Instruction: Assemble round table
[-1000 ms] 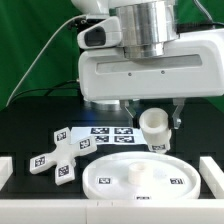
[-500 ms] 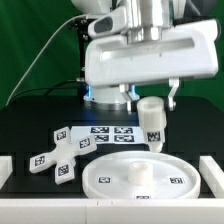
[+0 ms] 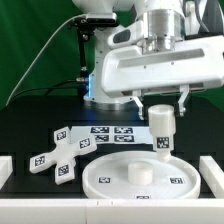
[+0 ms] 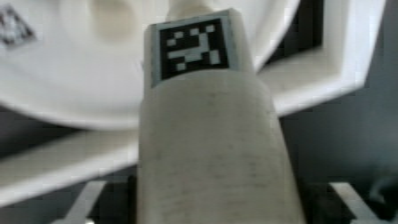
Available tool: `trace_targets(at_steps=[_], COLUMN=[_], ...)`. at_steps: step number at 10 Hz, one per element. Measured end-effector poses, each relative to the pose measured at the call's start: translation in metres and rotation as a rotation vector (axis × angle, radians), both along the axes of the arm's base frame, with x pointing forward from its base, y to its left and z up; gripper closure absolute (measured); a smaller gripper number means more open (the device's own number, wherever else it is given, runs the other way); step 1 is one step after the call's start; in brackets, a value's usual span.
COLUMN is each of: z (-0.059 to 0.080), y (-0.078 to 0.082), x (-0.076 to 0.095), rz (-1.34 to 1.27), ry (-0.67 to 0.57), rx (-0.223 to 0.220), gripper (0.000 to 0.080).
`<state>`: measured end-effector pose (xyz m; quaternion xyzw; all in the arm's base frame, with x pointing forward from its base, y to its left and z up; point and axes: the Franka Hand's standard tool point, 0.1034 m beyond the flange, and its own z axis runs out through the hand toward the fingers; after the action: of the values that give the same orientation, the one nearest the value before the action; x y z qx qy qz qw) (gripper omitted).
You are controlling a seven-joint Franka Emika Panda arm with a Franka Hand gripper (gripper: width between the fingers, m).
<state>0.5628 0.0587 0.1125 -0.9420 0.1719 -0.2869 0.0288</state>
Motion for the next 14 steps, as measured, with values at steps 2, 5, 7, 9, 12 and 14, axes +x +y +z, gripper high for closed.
trace_targets(at_steps=[2, 5, 7, 9, 12, 14], z=[0.005, 0.004, -0.002, -0.004, -0.015, -0.018], y=[-0.014, -0.035, -0.04, -0.038, -0.03, -0.032], x=[-0.003, -0.003, 0.001, 0.006, 0.002, 0.001], rz=[0.037, 0.053, 0.049, 0.05, 0.062, 0.062], ry=[-0.002, 0.012, 0.014, 0.012, 0.027, 0.002], rx=[-0.044, -0.078, -0.086, -0.085, -0.088, -0.104], gripper=[0.039, 0.039, 0.039, 0.039, 0.039, 0.039])
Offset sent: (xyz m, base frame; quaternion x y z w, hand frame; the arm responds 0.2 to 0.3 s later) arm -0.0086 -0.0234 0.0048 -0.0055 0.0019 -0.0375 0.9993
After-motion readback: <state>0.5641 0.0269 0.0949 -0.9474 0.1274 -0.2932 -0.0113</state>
